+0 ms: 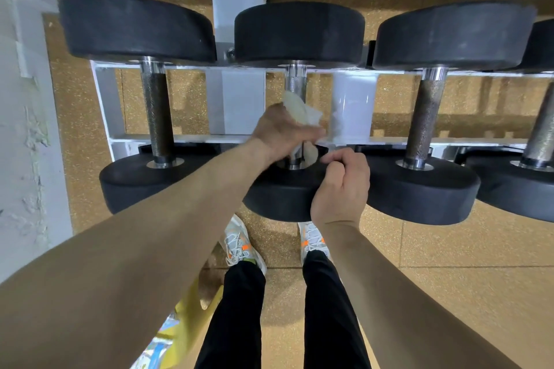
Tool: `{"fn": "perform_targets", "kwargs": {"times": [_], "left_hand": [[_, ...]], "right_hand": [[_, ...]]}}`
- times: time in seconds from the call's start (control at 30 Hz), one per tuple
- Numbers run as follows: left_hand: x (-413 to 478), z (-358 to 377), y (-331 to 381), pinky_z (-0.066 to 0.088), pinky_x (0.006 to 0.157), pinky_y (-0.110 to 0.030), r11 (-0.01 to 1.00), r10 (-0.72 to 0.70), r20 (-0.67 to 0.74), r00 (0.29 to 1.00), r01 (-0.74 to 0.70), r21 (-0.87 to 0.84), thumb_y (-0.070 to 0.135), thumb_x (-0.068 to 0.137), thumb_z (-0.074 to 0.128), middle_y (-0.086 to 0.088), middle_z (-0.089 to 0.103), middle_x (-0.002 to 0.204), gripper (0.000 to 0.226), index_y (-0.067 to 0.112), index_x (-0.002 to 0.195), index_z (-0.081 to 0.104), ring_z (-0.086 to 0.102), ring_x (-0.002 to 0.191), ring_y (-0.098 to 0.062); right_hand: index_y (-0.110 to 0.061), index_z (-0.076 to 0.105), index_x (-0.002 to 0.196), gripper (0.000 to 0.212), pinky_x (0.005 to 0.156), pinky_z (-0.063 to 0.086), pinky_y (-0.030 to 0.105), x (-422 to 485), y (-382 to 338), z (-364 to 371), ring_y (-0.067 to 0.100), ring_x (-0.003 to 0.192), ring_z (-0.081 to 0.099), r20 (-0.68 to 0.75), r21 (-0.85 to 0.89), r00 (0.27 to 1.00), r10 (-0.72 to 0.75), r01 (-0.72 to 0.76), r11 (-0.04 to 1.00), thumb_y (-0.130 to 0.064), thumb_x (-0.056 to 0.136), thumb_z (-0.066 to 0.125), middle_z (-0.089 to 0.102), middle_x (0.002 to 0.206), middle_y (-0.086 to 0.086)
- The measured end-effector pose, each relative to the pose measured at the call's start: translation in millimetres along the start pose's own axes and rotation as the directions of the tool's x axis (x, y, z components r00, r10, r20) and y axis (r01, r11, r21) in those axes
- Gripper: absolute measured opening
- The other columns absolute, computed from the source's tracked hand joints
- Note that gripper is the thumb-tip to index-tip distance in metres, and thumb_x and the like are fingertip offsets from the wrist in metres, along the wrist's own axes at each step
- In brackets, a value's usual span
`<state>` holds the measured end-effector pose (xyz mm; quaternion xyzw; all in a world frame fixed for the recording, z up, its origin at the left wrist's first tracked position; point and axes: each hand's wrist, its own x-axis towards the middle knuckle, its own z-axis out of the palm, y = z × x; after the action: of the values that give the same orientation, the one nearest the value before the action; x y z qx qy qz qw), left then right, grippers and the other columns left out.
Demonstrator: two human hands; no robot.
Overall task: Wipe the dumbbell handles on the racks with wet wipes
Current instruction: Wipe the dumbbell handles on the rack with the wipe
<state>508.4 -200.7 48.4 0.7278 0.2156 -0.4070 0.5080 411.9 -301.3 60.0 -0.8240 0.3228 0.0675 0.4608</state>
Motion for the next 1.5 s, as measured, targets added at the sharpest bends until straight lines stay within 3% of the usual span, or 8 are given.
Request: {"fn": "perform_targets", "kwargs": {"times": [0.13, 0.4, 0.6, 0.8, 0.93, 1.0, 1.2, 1.5], "left_hand": [[-2, -12, -6, 0.044, 0.063, -0.020, 0.956, -0.075, 0.076, 0.994, 0.051, 0.287, 0.043, 0.070, 0.090, 0.007, 0.065, 0.095, 0.055, 0.021, 0.109, 0.058, 0.057, 0.080, -0.008], [18, -7, 24, 0.056, 0.071, -0.028, 0.900, 0.114, -0.121, 0.986, -0.154, -0.408, 0.020, 0.091, 0.074, -0.009, 0.071, 0.083, 0.017, 0.004, 0.085, 0.070, 0.067, 0.075, -0.018], [-4, -19, 0, 0.051, 0.080, -0.028, 0.977, 0.046, 0.091, 0.995, -0.064, 0.205, 0.047, 0.100, 0.055, 0.000, 0.073, 0.096, 0.039, 0.011, 0.105, 0.068, 0.067, 0.092, -0.019], [-51, -34, -5, 0.036, 0.061, -0.023, 0.849, 0.006, 0.124, 0.992, -0.071, 0.524, 0.019, 0.106, 0.047, -0.004, 0.064, 0.108, 0.020, 0.011, 0.123, 0.055, 0.057, 0.090, -0.017], [-88, -57, -15, 0.053, 0.099, -0.032, 0.988, 0.103, 0.176, 0.979, -0.080, -0.134, 0.009, 0.102, 0.055, -0.007, 0.072, 0.117, 0.025, 0.013, 0.126, 0.060, 0.066, 0.114, -0.021], [-98, -59, -15, 0.054, 0.101, -0.038, 0.831, 0.160, 0.266, 0.950, 0.016, -0.557, -0.004, 0.098, 0.054, -0.016, 0.068, 0.128, 0.032, 0.008, 0.128, 0.057, 0.064, 0.122, -0.027], [-82, -54, -22, 0.050, 0.102, -0.039, 0.561, 0.210, 0.210, 0.955, 0.059, -0.826, 0.002, 0.085, 0.063, -0.011, 0.065, 0.111, 0.020, 0.017, 0.098, 0.066, 0.063, 0.111, -0.027], [-52, -44, -15, 0.055, 0.068, -0.014, 0.994, -0.052, -0.306, 0.951, 0.020, -0.108, 0.001, 0.081, 0.076, -0.004, 0.067, 0.098, 0.032, 0.018, 0.104, 0.061, 0.065, 0.078, -0.014]], "right_hand": [[-0.022, 0.056, 0.079, 0.022, 0.081, 0.029, 0.005, 0, 1, 1, 0.016, 0.095, 0.046, 0.002, -0.014, 1.000, 0.000, 0.000, 1.000, -0.021, 0.082, 0.034, 0.053, 0.089, -0.007], [-0.022, 0.057, 0.079, 0.023, 0.081, 0.029, 0.006, 1, 2, 0, 0.014, 0.094, 0.046, 0.016, -0.005, 1.000, 0.002, -0.001, 1.000, -0.020, 0.082, 0.035, 0.053, 0.089, -0.007], [-0.024, 0.056, 0.079, 0.023, 0.081, 0.028, 0.004, 0, 0, -2, 0.014, 0.094, 0.045, 0.023, -0.005, 1.000, -0.003, 0.003, 1.000, -0.021, 0.083, 0.034, 0.052, 0.089, -0.010], [-0.017, 0.061, 0.097, 0.027, 0.087, 0.036, 0.012, 0, 0, -4, 0.019, 0.100, 0.050, 0.054, -0.012, 0.998, -0.029, 0.029, 1.000, -0.021, 0.087, 0.037, 0.057, 0.097, -0.002], [-0.016, 0.056, 0.136, 0.045, 0.103, 0.043, 0.034, 3, -10, -20, 0.015, 0.115, 0.054, 0.222, -0.097, 0.964, -0.148, 0.173, 0.980, -0.030, 0.098, 0.037, 0.059, 0.122, -0.004], [-0.023, 0.059, 0.136, 0.046, 0.108, 0.042, 0.034, 5, -23, -30, 0.010, 0.120, 0.057, 0.377, 0.025, 0.921, -0.102, 0.100, 0.995, -0.042, 0.098, 0.039, 0.064, 0.128, -0.008], [-0.018, 0.071, 0.100, 0.014, 0.092, 0.055, 0.041, 35, -59, -49, 0.013, 0.077, 0.069, 0.716, 0.118, 0.698, -0.004, -0.116, 0.986, -0.025, 0.102, 0.059, 0.075, 0.081, -0.002], [-0.024, 0.060, 0.099, 0.011, 0.069, 0.045, 0.029, 70, -45, -37, 0.023, 0.089, 0.061, 0.446, -0.454, 0.895, 0.030, 0.197, 0.869, -0.017, 0.091, 0.063, 0.064, 0.103, 0.002]]}}
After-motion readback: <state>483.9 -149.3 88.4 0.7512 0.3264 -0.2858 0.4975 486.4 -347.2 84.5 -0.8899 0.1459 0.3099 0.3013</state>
